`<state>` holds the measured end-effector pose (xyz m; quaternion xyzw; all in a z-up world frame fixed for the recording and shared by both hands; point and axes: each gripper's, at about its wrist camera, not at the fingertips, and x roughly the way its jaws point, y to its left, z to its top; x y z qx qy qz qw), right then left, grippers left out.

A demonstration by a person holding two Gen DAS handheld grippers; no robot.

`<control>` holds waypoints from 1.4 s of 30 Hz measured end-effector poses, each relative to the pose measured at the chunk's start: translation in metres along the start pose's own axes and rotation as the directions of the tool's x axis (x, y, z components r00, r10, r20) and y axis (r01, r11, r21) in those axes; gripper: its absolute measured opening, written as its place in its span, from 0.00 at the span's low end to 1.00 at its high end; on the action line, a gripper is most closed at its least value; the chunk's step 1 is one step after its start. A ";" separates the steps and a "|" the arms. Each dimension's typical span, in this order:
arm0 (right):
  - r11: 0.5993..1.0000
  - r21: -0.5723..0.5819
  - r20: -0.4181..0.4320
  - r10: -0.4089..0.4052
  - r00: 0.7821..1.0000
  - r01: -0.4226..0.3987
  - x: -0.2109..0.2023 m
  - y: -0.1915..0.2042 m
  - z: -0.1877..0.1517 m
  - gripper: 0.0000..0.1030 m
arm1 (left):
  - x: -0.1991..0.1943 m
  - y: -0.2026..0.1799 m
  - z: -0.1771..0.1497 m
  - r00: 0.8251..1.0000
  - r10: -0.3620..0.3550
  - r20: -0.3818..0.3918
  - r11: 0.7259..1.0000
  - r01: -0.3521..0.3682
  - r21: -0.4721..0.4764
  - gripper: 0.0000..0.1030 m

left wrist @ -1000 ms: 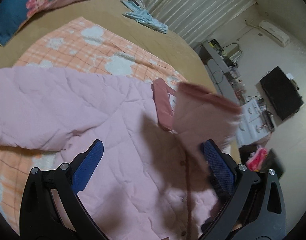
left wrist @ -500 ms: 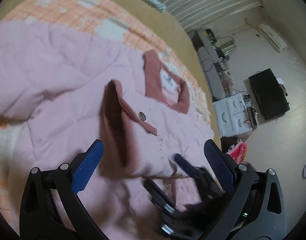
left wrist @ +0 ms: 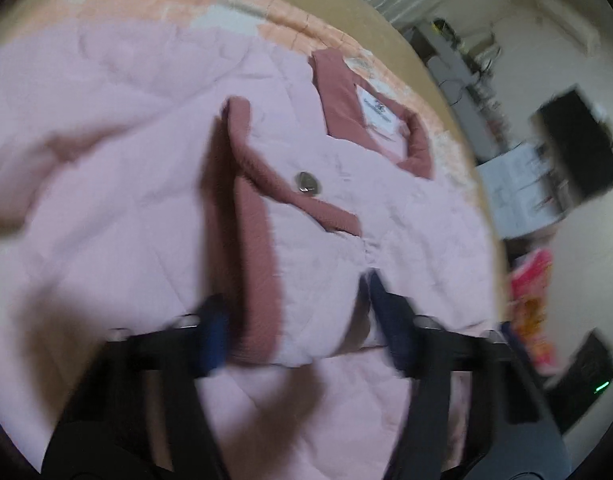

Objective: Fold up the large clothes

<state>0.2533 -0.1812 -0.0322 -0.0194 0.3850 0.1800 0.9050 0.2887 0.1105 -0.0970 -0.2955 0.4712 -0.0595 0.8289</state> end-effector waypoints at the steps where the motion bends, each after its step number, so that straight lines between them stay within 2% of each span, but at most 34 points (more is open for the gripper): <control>1: 0.999 0.031 -0.002 -0.017 1.000 0.017 -0.002 -0.012 -0.003 0.87 | -0.001 -0.004 0.000 1.000 0.012 0.017 0.999 -0.013 0.029 0.28; 2: 0.998 0.051 -0.002 -0.025 1.000 0.025 -0.003 -0.020 -0.005 0.88 | -0.003 -0.009 0.001 0.999 0.021 0.035 0.998 -0.023 0.063 0.20; 3: 0.997 0.067 -0.002 -0.030 1.000 0.031 -0.004 -0.025 -0.007 0.88 | -0.007 -0.013 0.002 0.998 0.028 0.056 0.996 -0.032 0.086 0.17; 8: 0.989 0.126 0.018 -0.077 0.997 0.074 -0.014 -0.052 -0.007 0.89 | -0.044 -0.028 0.018 0.980 0.009 0.200 0.986 -0.041 0.159 0.14; 11: 0.986 0.145 0.036 -0.094 0.995 0.088 -0.018 -0.062 -0.002 0.90 | -0.049 -0.031 0.024 0.972 0.027 0.235 0.981 -0.071 0.179 0.14; 13: 0.985 0.151 0.038 -0.094 0.995 0.087 -0.015 -0.067 0.003 0.90 | -0.042 -0.024 0.026 0.973 0.051 0.223 0.982 -0.089 0.165 0.14; 16: 0.988 0.130 0.027 -0.091 0.995 0.087 -0.003 -0.065 0.013 0.90 | -0.027 -0.010 0.024 0.974 0.124 0.190 0.977 -0.153 0.150 0.14; 19: 0.990 0.110 -0.002 -0.088 0.996 0.088 0.011 -0.059 0.023 0.91 | -0.018 0.003 0.021 0.982 0.135 0.133 0.981 -0.151 0.120 0.14; 25: 0.989 0.118 -0.063 -0.088 0.994 0.095 0.038 -0.066 0.037 0.91 | -0.011 0.010 0.017 0.980 0.171 0.097 0.976 -0.182 0.118 0.16; 30: 0.973 0.184 -0.204 -0.102 0.974 0.141 0.074 -0.093 0.021 0.92 | -0.004 0.012 0.011 0.981 0.182 0.070 0.974 -0.190 0.127 0.18; 33: 0.969 0.213 -0.199 -0.083 0.976 0.126 0.088 -0.106 0.008 0.92 | -0.003 0.009 0.009 0.984 0.167 0.061 0.975 -0.174 0.137 0.19; 36: 0.967 0.203 -0.199 -0.110 0.974 0.151 0.089 -0.102 0.007 0.92 | -0.004 0.004 0.007 0.981 0.183 0.066 0.969 -0.191 0.156 0.20; 37: 0.967 0.200 -0.202 -0.120 0.972 0.161 0.089 -0.100 0.008 0.92 | -0.005 0.003 0.007 0.980 0.187 0.061 0.968 -0.194 0.157 0.20; 38: 0.966 0.199 -0.202 -0.126 0.971 0.166 0.087 -0.098 0.008 0.93 | -0.007 0.002 0.006 0.982 0.184 0.050 0.970 -0.190 0.155 0.25; 42: 0.967 0.212 -0.157 -0.107 0.982 0.139 0.069 -0.086 0.011 0.93 | -0.019 -0.005 0.003 0.984 0.169 0.051 0.969 -0.176 0.171 0.52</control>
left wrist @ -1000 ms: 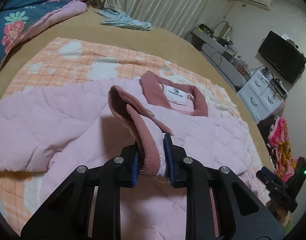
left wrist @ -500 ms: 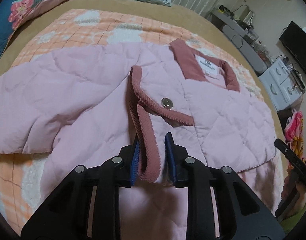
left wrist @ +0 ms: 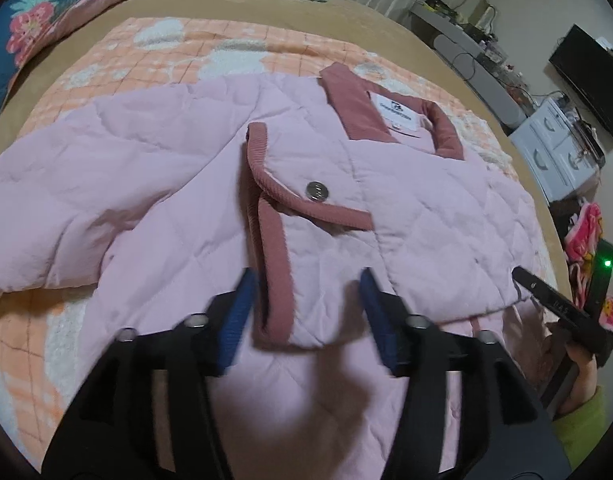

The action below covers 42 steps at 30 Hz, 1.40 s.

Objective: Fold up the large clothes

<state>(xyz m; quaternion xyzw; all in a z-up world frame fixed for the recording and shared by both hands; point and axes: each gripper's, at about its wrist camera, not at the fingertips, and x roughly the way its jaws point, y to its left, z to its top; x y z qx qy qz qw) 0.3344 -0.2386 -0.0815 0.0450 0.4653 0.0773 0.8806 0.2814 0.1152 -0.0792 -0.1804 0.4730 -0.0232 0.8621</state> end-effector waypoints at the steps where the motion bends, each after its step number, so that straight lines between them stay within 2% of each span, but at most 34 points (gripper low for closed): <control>1: 1.000 0.007 0.009 0.012 1.000 -0.012 -0.004 0.001 -0.001 0.93 | -0.003 -0.002 0.000 1.000 0.003 0.006 1.000 -0.003 0.005 0.54; 3: 0.999 0.020 0.036 0.039 0.999 -0.040 -0.016 0.007 -0.003 0.95 | -0.009 -0.003 -0.001 1.000 0.015 0.017 1.000 -0.015 0.011 0.68; 5: 0.999 0.012 0.049 0.049 0.998 -0.049 -0.025 0.013 -0.004 0.96 | -0.015 -0.003 -0.001 1.000 0.027 0.017 1.000 -0.027 0.013 0.78; 7: 0.999 0.001 0.055 0.054 0.997 -0.054 -0.032 0.021 -0.004 0.96 | -0.021 -0.002 -0.002 1.000 0.027 0.015 1.000 -0.027 0.013 0.82; 9: 0.998 -0.004 0.058 0.062 0.996 -0.062 -0.037 0.028 -0.005 0.96 | -0.027 0.000 -0.003 0.999 0.031 0.024 0.999 -0.032 0.007 0.91; 22: 0.986 -0.088 0.119 0.152 0.981 -0.142 -0.080 0.095 -0.002 0.96 | -0.074 0.038 -0.006 0.989 0.103 0.103 0.993 -0.096 -0.070 0.91; 31: 0.970 -0.173 0.135 0.194 0.972 -0.169 -0.096 0.148 0.002 0.96 | -0.101 0.074 -0.001 0.973 0.165 0.160 0.978 -0.141 -0.152 0.91; 42: 0.930 -0.305 0.119 0.252 0.960 -0.206 -0.103 0.222 0.004 0.96 | -0.125 0.119 0.006 0.945 0.256 0.201 0.943 -0.199 -0.265 0.91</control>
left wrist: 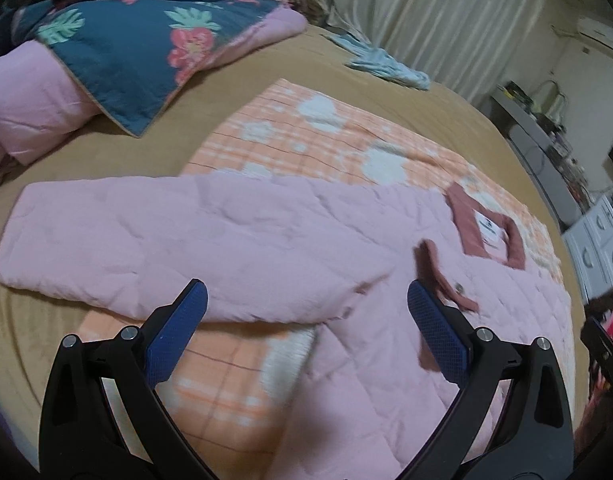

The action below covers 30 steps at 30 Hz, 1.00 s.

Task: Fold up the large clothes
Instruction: 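Move the left tool to the other sleeve's cuff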

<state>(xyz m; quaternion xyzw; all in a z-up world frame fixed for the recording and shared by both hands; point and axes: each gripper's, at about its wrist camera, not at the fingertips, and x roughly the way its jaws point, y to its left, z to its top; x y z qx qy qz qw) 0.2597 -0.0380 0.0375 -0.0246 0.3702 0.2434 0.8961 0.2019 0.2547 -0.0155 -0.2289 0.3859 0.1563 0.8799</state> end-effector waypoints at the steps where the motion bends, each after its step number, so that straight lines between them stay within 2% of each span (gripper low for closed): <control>1: 1.000 -0.018 0.000 0.007 1.000 -0.007 0.001 0.008 0.002 0.96 | -0.001 0.004 0.002 1.000 0.010 0.007 1.000 -0.010 -0.010 0.91; 11: 0.985 -0.159 -0.006 0.072 0.997 -0.072 0.014 0.075 0.016 0.96 | 0.003 0.057 0.011 0.996 0.084 0.004 0.983 -0.083 -0.164 0.91; 17: 0.968 -0.224 -0.022 0.111 0.994 -0.113 0.027 0.115 0.025 0.96 | 0.001 0.095 0.013 0.991 0.131 -0.004 0.955 -0.127 -0.269 0.91; 22: 0.954 -0.261 -0.047 0.140 0.989 -0.147 0.041 0.146 0.027 0.96 | -0.002 0.127 0.012 0.985 0.172 -0.007 0.917 -0.163 -0.363 0.91; 25: 0.946 -0.278 -0.061 0.156 0.986 -0.167 0.050 0.162 0.028 0.96 | -0.003 0.138 0.011 0.982 0.188 -0.009 0.905 -0.177 -0.387 0.91; 30: 0.935 -0.296 -0.081 0.182 0.980 -0.198 0.064 0.187 0.031 0.96 | 0.000 0.160 0.008 0.974 0.221 -0.042 0.869 -0.216 -0.444 0.91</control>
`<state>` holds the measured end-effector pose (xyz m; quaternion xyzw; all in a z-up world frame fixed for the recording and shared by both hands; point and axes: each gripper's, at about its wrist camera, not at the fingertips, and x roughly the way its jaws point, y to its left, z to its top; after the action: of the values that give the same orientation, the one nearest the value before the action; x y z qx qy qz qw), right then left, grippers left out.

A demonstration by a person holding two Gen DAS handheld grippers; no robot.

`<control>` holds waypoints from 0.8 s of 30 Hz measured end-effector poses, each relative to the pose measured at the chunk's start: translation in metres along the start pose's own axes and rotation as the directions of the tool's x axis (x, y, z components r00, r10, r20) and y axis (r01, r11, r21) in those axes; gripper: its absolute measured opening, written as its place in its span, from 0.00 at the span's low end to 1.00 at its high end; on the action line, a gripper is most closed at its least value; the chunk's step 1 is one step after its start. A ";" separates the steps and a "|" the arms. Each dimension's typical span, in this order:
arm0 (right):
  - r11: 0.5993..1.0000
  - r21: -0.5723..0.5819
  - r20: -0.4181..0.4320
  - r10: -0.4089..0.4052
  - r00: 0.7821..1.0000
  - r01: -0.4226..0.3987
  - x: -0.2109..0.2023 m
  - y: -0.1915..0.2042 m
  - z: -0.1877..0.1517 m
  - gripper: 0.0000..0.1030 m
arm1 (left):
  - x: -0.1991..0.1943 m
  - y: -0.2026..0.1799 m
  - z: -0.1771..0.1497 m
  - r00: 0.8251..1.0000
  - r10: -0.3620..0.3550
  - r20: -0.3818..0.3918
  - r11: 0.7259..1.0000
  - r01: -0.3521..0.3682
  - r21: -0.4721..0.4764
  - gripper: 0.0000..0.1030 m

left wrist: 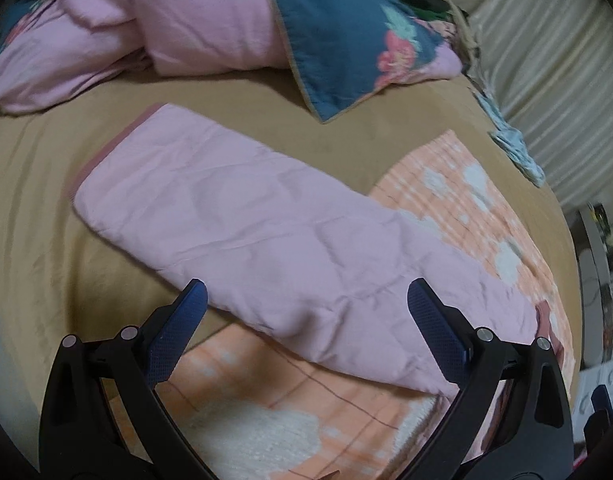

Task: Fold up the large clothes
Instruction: 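Move the left tool to the other sleeve's cuff, then grasp the sleeve cuff with the left tool and lift it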

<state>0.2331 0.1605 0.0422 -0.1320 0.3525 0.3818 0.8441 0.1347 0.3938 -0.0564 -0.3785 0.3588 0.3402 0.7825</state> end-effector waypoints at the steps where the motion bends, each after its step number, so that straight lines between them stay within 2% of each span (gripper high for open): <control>1: 1.000 -0.007 -0.005 0.006 1.000 -0.006 0.005 0.004 0.002 0.96 | 0.001 0.004 0.001 1.000 0.015 0.000 1.000 -0.015 -0.013 0.91; 12: 0.999 -0.024 -0.054 0.035 0.998 -0.036 0.037 0.026 0.005 0.96 | 0.037 0.050 0.001 0.994 0.071 -0.083 0.978 -0.085 -0.188 0.91; 14: 0.999 -0.016 -0.057 0.035 0.998 -0.036 0.038 0.022 0.001 0.96 | 0.044 0.056 0.001 0.995 0.049 -0.092 0.973 -0.068 -0.222 0.91; 16: 1.000 -0.001 -0.058 0.030 0.998 -0.030 0.037 0.016 -0.004 0.96 | 0.049 0.063 0.002 0.996 0.028 -0.087 0.965 -0.049 -0.256 0.91; 19: 0.999 0.045 -0.058 0.025 0.998 -0.022 0.032 0.000 -0.013 0.96 | 0.057 0.068 0.007 0.996 0.040 -0.080 0.961 -0.060 -0.270 0.91; 24: 0.994 0.111 -0.059 -0.009 0.998 0.016 0.017 -0.030 -0.032 0.96 | 0.061 0.073 0.017 0.999 0.037 -0.019 0.955 -0.041 -0.294 0.90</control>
<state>0.2478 0.1341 0.0060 -0.0979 0.3972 0.3522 0.8418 0.1119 0.4592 -0.1239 -0.4860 0.3165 0.4028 0.7081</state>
